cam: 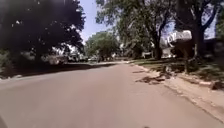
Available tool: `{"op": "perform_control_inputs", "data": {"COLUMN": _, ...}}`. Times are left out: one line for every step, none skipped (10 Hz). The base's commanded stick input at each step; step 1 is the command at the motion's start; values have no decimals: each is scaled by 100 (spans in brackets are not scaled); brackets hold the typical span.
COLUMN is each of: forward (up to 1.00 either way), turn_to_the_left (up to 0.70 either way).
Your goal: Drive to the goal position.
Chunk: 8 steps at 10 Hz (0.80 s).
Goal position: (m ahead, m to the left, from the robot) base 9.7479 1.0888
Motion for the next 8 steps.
{"op": "perform_control_inputs", "data": {"forward": 50, "turn_to_the_left": 0}}
{"op": "perform_control_inputs", "data": {"forward": 50, "turn_to_the_left": 0}}
{"op": "perform_control_inputs", "data": {"forward": 50, "turn_to_the_left": 0}}
{"op": "perform_control_inputs", "data": {"forward": 50, "turn_to_the_left": 0}}
{"op": "perform_control_inputs", "data": {"forward": 50, "turn_to_the_left": 0}}
{"op": "perform_control_inputs", "data": {"forward": 50, "turn_to_the_left": 0}}
{"op": "perform_control_inputs", "data": {"forward": 50, "turn_to_the_left": 0}}
{"op": "perform_control_inputs", "data": {"forward": 50, "turn_to_the_left": 0}}
